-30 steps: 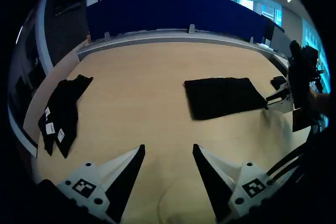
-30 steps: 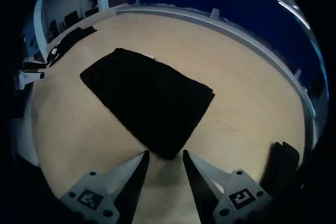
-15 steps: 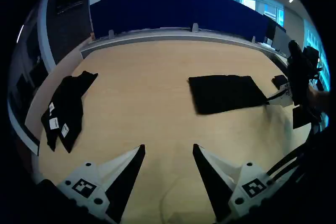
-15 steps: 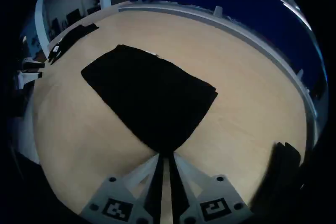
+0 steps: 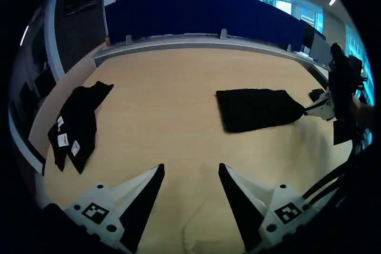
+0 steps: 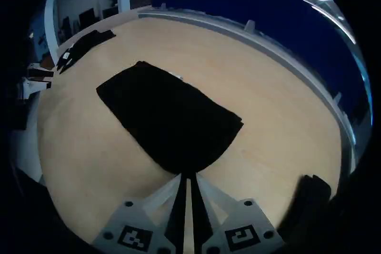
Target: Fold towel
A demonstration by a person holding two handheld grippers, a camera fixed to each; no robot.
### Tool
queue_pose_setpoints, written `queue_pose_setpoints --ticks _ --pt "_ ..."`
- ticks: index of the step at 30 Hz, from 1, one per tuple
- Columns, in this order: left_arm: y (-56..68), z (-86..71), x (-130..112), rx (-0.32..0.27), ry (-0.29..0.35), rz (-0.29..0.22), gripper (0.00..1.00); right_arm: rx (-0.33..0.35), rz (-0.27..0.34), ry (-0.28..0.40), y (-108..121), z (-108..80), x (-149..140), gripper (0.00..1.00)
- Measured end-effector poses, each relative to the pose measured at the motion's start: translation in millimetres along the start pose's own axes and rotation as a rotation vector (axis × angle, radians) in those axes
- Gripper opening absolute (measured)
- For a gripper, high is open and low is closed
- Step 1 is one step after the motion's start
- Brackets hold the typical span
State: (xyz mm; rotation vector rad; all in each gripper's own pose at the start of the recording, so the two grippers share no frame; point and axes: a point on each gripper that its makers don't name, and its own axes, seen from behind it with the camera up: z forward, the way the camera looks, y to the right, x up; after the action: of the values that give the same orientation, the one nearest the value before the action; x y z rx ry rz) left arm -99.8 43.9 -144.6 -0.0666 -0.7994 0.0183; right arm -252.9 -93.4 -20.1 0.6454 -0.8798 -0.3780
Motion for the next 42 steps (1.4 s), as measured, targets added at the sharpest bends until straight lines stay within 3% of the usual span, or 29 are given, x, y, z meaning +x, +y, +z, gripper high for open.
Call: queue_pose_setpoints --ticks 8,17,26,35,42 --pt "-6.0 -2.4 7.3 0.008 0.015 -0.013 0.84 -0.02 -0.065 0.064 0.1 -17.8 49.2 0.06" --pt "-7.4 -9.0 17.5 0.003 0.04 -0.023 0.84 -0.018 -0.153 0.124 -14.8 -31.7 101.6 0.06" --pt "-9.3 -13.2 19.1 -0.002 0.047 -0.03 0.84 -0.01 -0.191 0.123 -24.4 -31.9 111.7 0.06" --pt "-13.2 -23.3 23.8 0.004 0.065 -0.045 0.84 0.03 -0.253 0.133 -52.2 -19.6 137.0 0.06" --pt "-20.3 -31.7 26.4 0.026 0.094 -0.058 0.84 0.098 -0.317 0.133 -100.7 8.9 158.4 0.06"
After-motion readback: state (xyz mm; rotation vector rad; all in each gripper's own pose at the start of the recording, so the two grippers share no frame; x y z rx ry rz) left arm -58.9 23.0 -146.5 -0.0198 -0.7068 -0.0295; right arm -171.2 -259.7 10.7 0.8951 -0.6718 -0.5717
